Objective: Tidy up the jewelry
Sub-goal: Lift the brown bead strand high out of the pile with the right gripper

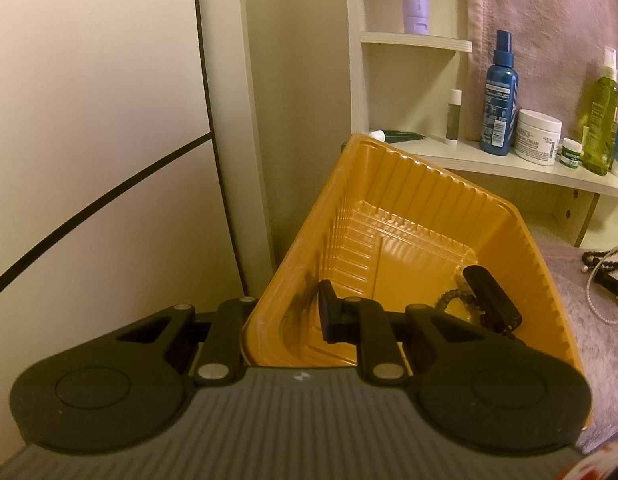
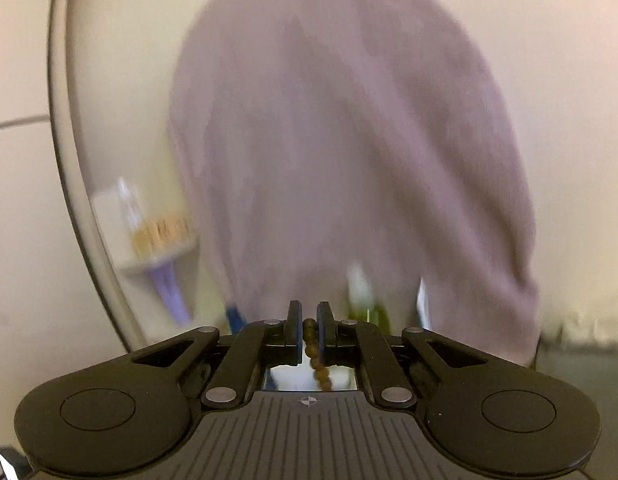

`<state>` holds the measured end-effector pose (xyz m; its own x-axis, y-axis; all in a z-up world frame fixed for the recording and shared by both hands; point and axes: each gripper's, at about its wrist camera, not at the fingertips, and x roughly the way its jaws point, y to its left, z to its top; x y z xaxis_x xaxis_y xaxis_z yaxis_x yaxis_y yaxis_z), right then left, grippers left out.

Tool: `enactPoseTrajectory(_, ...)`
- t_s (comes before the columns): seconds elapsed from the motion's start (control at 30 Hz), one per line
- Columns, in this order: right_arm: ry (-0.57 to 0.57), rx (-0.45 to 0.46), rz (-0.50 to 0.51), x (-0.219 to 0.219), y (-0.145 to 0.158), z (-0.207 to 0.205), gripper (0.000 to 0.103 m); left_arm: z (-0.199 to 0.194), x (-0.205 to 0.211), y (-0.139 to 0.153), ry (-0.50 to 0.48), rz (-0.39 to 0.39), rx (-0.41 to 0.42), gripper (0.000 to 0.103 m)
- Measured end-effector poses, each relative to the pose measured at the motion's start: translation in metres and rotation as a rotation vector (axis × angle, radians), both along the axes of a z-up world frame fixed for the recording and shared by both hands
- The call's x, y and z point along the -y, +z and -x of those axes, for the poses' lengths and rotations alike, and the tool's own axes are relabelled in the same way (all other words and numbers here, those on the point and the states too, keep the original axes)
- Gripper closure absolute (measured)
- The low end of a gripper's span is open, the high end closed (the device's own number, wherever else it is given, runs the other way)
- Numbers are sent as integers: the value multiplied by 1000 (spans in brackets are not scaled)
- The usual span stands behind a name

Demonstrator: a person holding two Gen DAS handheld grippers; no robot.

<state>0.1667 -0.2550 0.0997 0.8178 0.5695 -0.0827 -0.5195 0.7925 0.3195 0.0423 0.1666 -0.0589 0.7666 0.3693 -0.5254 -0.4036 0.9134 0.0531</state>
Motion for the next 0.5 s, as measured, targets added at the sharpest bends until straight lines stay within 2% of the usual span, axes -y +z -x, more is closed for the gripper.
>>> enactPoseTrajectory(0.07,-32,-17,14,0,0,0,96,0,0,0,1,0,1,86)
enactPoseTrajectory(0.13,-22,-114,38,-7,-18,-6,96,0,0,0,2,3,2,86)
enactPoseTrajectory(0.2,6,-164,51,-16,-35,-8,96,0,0,-1,-1,3,1,86)
enactPoseTrajectory(0.3,20,-137,37,-18,-33,-3,96,0,0,-1,-4,-1,-1,86)
enactPoseTrajectory(0.5,63,-49,24,-22,6,0,96,0,0,0,-1,5,3,86)
